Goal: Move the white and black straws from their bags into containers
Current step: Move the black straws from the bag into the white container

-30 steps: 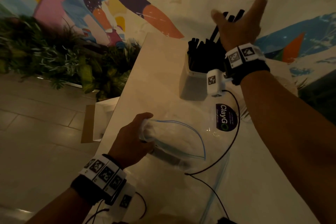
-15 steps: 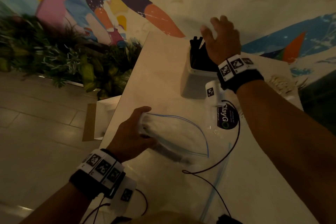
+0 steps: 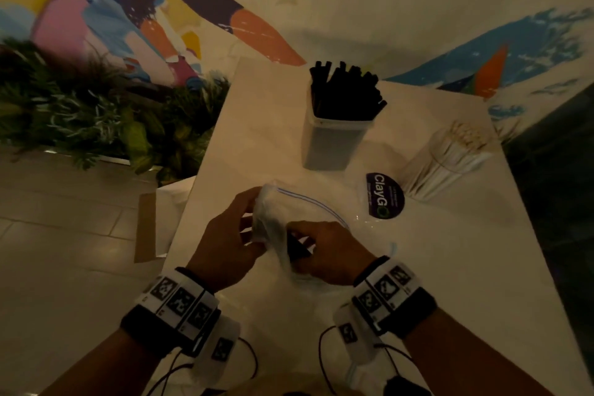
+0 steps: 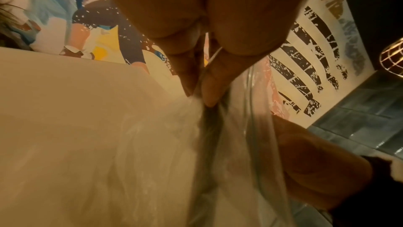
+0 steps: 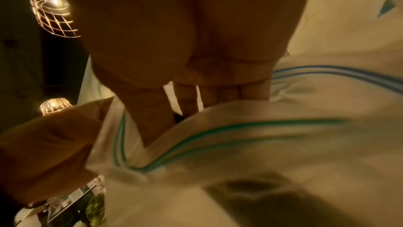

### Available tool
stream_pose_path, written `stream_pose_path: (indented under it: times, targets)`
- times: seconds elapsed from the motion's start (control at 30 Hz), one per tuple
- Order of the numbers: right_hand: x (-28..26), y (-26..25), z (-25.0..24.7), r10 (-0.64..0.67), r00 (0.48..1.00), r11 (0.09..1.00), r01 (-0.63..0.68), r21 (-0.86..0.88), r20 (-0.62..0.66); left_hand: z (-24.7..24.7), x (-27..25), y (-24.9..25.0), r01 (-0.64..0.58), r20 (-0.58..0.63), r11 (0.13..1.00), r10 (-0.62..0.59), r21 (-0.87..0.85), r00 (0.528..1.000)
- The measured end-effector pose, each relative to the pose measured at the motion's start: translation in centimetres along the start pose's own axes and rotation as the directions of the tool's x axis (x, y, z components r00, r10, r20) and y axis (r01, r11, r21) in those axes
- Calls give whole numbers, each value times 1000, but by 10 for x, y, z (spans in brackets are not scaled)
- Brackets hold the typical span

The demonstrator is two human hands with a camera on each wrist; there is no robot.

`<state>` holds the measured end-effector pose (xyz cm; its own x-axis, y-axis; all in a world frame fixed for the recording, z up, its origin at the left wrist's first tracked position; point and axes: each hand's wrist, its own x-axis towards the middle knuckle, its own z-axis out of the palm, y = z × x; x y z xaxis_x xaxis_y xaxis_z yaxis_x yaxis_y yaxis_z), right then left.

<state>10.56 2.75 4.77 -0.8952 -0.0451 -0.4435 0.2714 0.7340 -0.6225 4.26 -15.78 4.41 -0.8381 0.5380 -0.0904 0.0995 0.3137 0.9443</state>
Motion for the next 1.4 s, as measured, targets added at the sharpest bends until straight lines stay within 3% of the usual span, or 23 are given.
stream_pose_path:
  times: [0.13,0.33,0.4,0.47,0.53,0.6,0.67,0.77,0.8,0.9,1.0,1.07,1.17,1.27,1.33,1.4]
  targets:
    - [-2,-6,6,3,998,1000,-4,-7,-59,11,3,5,-39,-57,994,45,101,997]
    - [-7,-11,10,9,944,979,58,193,-329,15,3,9,-161,-93,923,205,350,974]
    - [-10,-8,8,52,920,912,114,393,-388,13,2,9,-188,-107,920,238,344,965]
    - [-15,-6,1,93,880,783,225,580,-466,10,0,8,-155,-136,930,210,333,968]
    - [-19,-1,-10,115,823,676,345,651,-556,8,-1,6,-107,-160,935,170,338,972]
    - [-24,-2,-17,133,787,627,403,666,-602,7,-1,3,-79,-157,940,137,333,978]
    - [-22,6,-14,175,803,678,322,661,-570,8,-2,-2,-64,-122,957,102,283,987]
    - [-11,32,13,236,876,860,14,510,-421,9,-3,-12,54,-22,976,-51,213,998]
    - [-8,44,21,222,884,896,-19,443,-412,10,-3,-15,99,23,968,-107,231,994]
    - [-3,60,32,172,864,952,-22,306,-474,11,-2,-24,175,99,926,-219,334,971]
    - [-6,55,35,153,856,948,15,319,-494,19,1,-28,163,145,877,-252,452,957]
    - [-9,44,25,223,809,908,30,417,-544,23,5,-30,166,142,860,-264,482,954]
    - [-15,28,2,287,728,707,277,651,-622,24,11,-42,242,50,868,-291,435,955]
    - [-26,23,-19,259,568,664,482,571,-781,24,15,-46,324,-11,859,-348,396,937]
    - [-39,14,-36,232,491,649,565,509,-840,23,18,-46,372,-25,867,-386,331,922]
    - [-55,5,-49,157,434,691,593,412,-887,22,22,-47,397,-37,864,-406,309,913]
